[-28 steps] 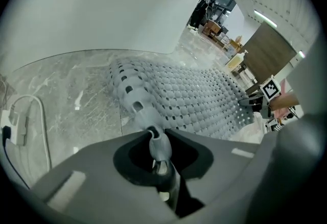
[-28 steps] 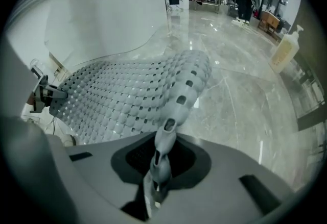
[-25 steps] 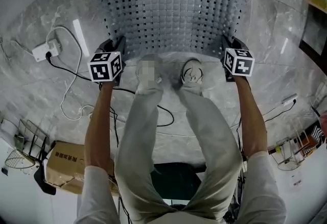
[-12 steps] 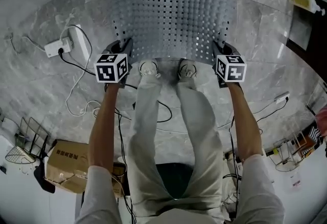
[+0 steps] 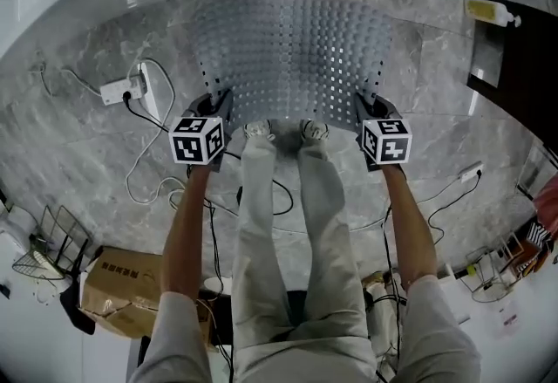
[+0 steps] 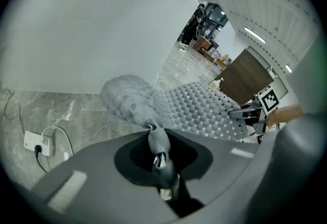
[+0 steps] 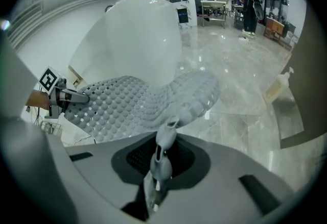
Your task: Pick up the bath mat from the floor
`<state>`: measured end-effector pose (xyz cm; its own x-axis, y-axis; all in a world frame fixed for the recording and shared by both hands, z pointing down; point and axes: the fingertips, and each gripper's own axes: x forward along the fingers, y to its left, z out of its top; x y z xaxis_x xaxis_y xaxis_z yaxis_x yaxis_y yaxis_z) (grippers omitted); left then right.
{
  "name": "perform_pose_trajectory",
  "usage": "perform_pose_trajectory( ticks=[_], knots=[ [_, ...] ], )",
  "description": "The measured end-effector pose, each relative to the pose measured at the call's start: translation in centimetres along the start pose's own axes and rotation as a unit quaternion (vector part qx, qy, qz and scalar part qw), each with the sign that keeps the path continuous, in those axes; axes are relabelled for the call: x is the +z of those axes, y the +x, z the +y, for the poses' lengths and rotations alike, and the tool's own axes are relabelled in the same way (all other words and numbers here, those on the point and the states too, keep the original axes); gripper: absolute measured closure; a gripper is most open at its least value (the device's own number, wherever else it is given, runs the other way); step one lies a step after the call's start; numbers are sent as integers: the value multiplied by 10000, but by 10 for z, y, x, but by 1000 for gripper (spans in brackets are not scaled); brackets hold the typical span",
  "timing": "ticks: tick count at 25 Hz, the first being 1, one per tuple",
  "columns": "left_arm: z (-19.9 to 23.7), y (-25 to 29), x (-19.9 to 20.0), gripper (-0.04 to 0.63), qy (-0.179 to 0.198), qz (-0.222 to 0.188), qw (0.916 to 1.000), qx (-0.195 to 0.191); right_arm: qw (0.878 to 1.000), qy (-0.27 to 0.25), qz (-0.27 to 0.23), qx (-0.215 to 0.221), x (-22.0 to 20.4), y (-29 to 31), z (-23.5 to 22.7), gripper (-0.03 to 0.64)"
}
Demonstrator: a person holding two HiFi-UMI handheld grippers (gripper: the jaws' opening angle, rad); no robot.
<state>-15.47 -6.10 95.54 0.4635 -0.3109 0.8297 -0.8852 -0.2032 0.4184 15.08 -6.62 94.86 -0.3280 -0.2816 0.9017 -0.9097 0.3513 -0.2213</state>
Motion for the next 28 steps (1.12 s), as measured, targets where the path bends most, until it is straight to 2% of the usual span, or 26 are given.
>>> perform_pose_trajectory(
  ticks=[7, 11, 23, 28],
  knots=[
    [-27, -60, 23, 549, -76, -226, 9997, -9, 9993, -34, -329, 171, 27, -60, 30, 561],
    [-42, -90, 32, 549, 28, -268, 9996, -4, 9989, -93, -403, 199, 36, -92, 44, 563],
    [-89, -155, 76, 549, 95, -598, 9980, -157, 9964, -58, -831, 175, 86, -175, 60, 563],
    [-115, -191, 97, 549, 353, -716, 9966, -220, 9938, -63, -1104, 131, 109, -219, 68, 565]
  ],
)
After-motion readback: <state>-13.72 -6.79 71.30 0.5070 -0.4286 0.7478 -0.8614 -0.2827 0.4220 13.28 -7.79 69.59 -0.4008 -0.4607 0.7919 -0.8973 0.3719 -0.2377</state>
